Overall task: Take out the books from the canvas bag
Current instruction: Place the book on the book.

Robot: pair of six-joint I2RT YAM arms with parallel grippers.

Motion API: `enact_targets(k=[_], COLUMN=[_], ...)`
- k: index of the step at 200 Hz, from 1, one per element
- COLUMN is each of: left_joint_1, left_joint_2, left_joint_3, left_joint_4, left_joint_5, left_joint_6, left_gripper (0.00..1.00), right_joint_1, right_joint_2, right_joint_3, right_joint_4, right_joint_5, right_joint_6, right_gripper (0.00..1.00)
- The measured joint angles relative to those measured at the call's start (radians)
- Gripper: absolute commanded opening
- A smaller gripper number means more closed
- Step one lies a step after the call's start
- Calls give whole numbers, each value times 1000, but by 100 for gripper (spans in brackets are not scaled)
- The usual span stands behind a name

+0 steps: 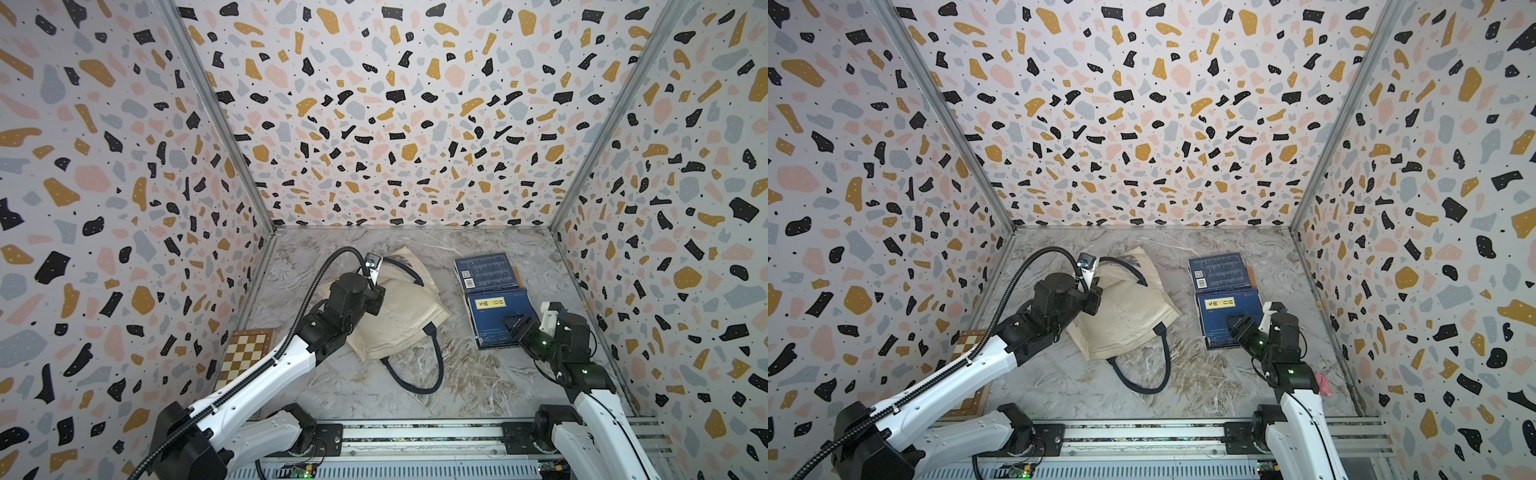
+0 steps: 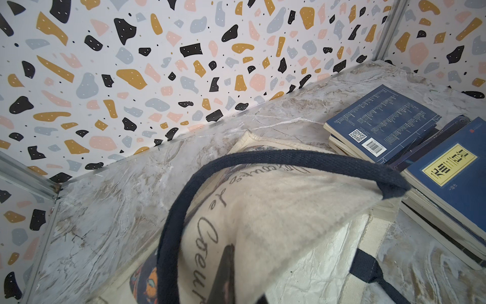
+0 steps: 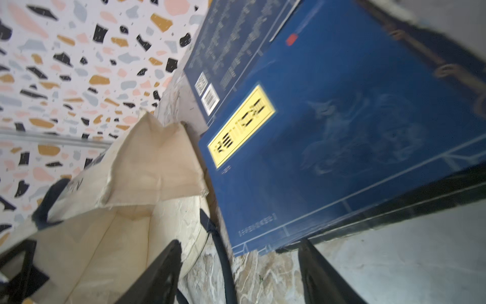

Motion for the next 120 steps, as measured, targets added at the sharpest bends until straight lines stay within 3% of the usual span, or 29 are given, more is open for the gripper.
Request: enact_targets(k=[73,120], left_joint_1=[0,0], left_joint_2=[47,59], left_joint_3=[64,124], left_joint_4=[-48,-118], left_joint_5=[-15,-37], left_joint_6=[-47,-76], left_gripper=[0,0], right_joint_1=[599,816], right_joint_2=[35,159], right_joint_3=[10,10], right_joint_4=[131,265], right_joint_5=[217,317], right_joint_6=[14,48], right_gripper=[71,72])
